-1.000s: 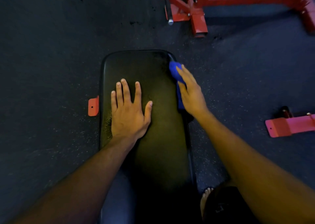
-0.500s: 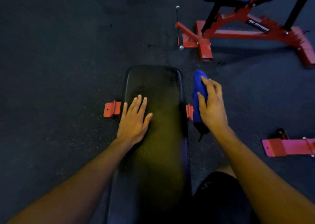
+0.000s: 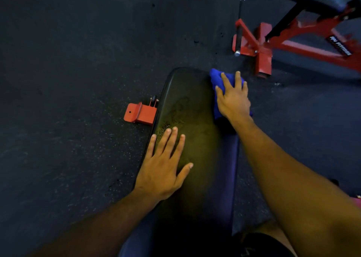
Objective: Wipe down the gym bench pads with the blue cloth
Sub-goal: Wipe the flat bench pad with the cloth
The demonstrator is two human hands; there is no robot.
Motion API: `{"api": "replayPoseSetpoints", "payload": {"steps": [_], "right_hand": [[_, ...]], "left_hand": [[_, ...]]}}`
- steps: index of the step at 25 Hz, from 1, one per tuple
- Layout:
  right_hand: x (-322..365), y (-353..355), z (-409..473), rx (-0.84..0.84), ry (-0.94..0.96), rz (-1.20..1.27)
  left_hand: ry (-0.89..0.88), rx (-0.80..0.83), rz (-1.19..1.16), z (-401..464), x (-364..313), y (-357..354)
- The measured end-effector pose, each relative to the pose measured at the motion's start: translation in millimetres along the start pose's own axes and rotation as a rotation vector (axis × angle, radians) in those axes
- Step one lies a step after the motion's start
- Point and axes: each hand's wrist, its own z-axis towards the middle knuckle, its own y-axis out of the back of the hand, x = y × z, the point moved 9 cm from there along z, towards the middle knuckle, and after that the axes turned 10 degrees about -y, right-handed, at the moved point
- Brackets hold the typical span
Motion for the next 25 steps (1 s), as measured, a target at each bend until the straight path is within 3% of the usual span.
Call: {"api": "replayPoseSetpoints", "payload": {"steps": [4,8,11,13,16,18,21,25], "right_hand": [[43.1,2.4,19.0,0.005,0.057,-0.128],[138.6,-30.2,-10.8,0.091,0.479,-0.241],[144.8,-37.2,-61.2,0.087,0.717,-0.230],[98.5,-30.3,-68.0,0.036,0.692,-0.164],[9.9,-1.9,-19.6,-0.065,0.414,-0.098],[-6.7,2.0,16.2,-0.037,0.213,-0.080],[32.0,0.1,36.5,-0.057,0.099,-0.169],[118.4,-23.1,14.4,0.019,0.339,-0.245]], "left_hand": [[-0.004,0.007,0.007,1.1,1.1,2.6],[-0.010,-0.031,-0.007,-0.5,0.1,2.1],[-0.012,-0.057,-0.008,0.2,-0.3,2.6],[-0.006,-0.054,-0.008,-0.6,0.8,2.3],[-0.007,-0.038,-0.006,0.0,0.0,2.2],[-0.005,-0.025,0.008,0.6,0.7,1.3],[-0.002,-0.012,0.022,0.6,0.9,-0.6],[-0.008,-0.015,0.018,1.3,0.1,-0.3]]}}
